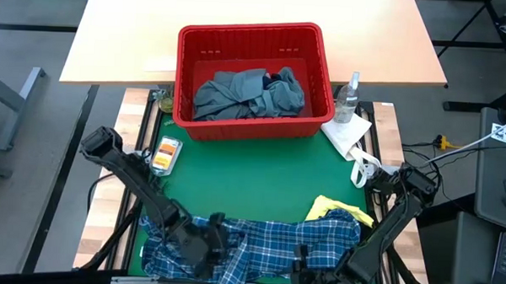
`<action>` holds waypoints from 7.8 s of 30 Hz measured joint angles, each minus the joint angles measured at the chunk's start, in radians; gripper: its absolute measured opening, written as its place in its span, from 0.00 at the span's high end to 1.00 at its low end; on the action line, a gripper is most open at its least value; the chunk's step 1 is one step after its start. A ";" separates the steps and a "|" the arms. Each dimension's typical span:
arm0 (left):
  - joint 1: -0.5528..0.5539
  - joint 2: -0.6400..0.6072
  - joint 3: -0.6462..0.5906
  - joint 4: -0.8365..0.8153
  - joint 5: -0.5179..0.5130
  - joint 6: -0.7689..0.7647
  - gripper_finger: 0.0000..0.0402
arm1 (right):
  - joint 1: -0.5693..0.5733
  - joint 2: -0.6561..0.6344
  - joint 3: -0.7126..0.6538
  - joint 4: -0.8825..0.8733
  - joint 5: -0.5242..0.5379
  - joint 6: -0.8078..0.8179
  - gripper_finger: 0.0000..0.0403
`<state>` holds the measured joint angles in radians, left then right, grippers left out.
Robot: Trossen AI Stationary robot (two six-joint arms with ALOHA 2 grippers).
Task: Fold Laundry from Bin
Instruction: Fold the blue shirt
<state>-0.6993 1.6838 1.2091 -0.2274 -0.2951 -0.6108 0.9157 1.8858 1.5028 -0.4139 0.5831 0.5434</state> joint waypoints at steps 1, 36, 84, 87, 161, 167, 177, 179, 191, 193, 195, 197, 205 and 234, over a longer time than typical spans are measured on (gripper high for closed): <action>-0.018 0.005 0.000 0.001 0.030 -0.054 0.69 | 0.000 0.000 0.000 -0.001 0.000 0.000 0.66; -0.233 0.315 -0.002 0.222 -0.212 -0.356 0.69 | 0.000 0.000 0.000 -0.006 0.000 -0.003 0.66; -0.090 0.360 -0.002 0.836 -0.129 -0.233 1.00 | 0.000 -0.002 0.102 -0.030 -0.035 -0.130 0.66; -0.027 0.360 -0.002 0.885 -0.099 -0.202 1.00 | 0.000 -0.002 0.163 -0.099 -0.037 -0.199 0.66; 0.282 0.359 -0.001 0.836 0.024 0.071 0.69 | 0.048 0.324 0.169 -0.369 -0.192 -0.126 0.66; 0.282 0.359 -0.001 0.836 0.024 0.071 0.69 | 0.013 0.346 0.174 -0.367 -0.306 -0.129 0.66; 0.282 0.359 -0.001 0.840 0.025 0.078 0.69 | 0.007 0.354 0.174 -0.366 -0.346 -0.129 0.80; 0.282 0.359 -0.001 0.850 0.026 0.108 0.69 | 0.007 0.355 0.173 -0.366 -0.352 -0.129 0.88; 0.264 0.355 -0.001 0.864 0.027 0.303 0.69 | 0.007 0.363 0.327 -0.561 -0.373 -0.154 0.98; 0.254 0.346 -0.002 0.861 0.027 0.334 0.69 | 0.008 0.363 0.381 -0.645 -0.372 -0.154 0.99; 0.244 0.333 -0.001 0.857 0.025 0.356 0.70 | 0.008 0.361 0.430 -0.722 -0.363 -0.147 0.98; 0.232 0.320 -0.001 0.836 0.025 0.386 0.70 | 0.008 0.361 0.480 -0.791 -0.338 -0.135 0.98; 0.181 0.237 -0.001 0.662 0.017 0.440 0.70 | 0.008 0.359 0.662 -1.020 -0.287 -0.129 0.99; 0.046 0.278 -0.002 0.113 -0.020 0.123 0.70 | 0.078 0.298 0.750 -1.157 -0.371 -0.103 0.99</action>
<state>-0.6532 1.9621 1.2076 -0.1142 -0.3153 -0.4882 0.9936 2.1833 2.2524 -1.5712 0.2120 0.4407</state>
